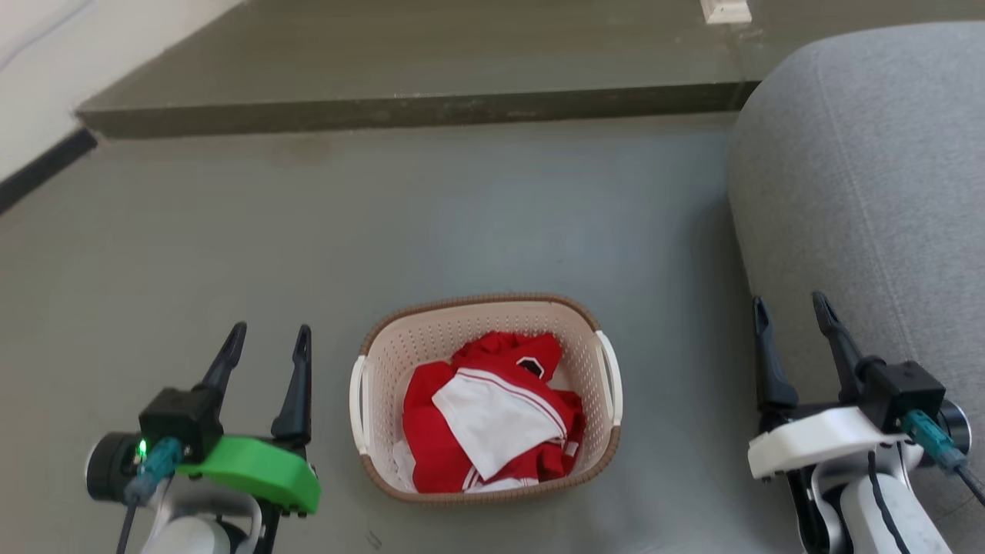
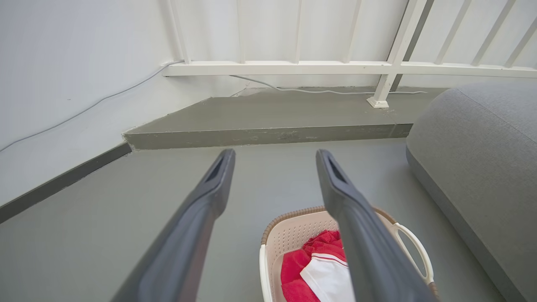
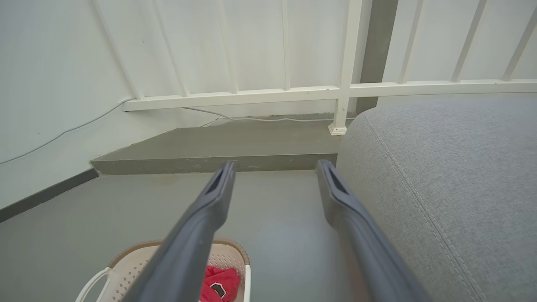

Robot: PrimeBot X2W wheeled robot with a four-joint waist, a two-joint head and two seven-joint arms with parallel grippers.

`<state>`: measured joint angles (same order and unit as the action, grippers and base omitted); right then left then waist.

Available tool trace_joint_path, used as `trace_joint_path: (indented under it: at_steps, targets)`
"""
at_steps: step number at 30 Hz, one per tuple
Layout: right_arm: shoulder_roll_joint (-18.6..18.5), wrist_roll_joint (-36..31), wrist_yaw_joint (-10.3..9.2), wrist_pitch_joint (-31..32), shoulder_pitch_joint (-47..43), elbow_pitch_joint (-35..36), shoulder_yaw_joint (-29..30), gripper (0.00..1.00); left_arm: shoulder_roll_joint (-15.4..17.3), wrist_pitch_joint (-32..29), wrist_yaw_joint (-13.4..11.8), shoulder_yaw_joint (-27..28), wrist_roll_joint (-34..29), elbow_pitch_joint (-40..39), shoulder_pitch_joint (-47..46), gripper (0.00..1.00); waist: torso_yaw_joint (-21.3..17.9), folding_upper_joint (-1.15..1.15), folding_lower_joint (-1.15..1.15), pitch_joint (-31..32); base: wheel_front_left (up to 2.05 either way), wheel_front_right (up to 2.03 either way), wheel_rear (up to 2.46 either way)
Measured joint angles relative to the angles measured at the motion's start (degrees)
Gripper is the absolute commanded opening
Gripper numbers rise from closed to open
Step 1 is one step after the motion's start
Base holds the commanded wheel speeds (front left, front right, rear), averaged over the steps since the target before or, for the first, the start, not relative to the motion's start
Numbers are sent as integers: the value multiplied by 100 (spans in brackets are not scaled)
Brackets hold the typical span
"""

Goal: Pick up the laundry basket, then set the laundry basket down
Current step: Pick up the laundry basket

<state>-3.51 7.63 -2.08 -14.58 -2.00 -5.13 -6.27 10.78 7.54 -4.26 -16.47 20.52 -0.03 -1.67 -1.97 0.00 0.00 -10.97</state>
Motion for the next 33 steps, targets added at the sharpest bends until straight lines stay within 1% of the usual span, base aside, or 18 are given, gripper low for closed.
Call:
trace_joint_path:
  at_steps: [10, 25, 26, 31, 33]
  targets:
    - [2, 0, 7, 59, 733, -339, -147, 100, -26, -304, 298, -36, 144, 597, -927, 100, 78, 0, 1, -798, 0, 0, 0]
    - [1, -1, 7, 160, 2104, -1191, -323, 100, -211, -639, 764, -175, 330, 1925, -2469, 100, 161, 0, 1, -2034, 0, 0, 0]
    - [1, -1, 7, 160, 2104, -1191, -323, 100, -211, -639, 764, -175, 330, 1925, -2469, 100, 161, 0, 1, -2034, 0, 0, 0]
    - [0, -1, 9, 160, 2472, -1616, -385, 100, -238, -659, 879, -191, 346, 2438, -2931, 100, 175, 0, 1, -2411, 0, 0, 0]
    - [0, -1, 47, 163, 2576, -1788, -441, 100, -249, -672, 890, -191, 374, 2631, -3044, 100, 180, 0, 1, -2545, 0, 0, 0]
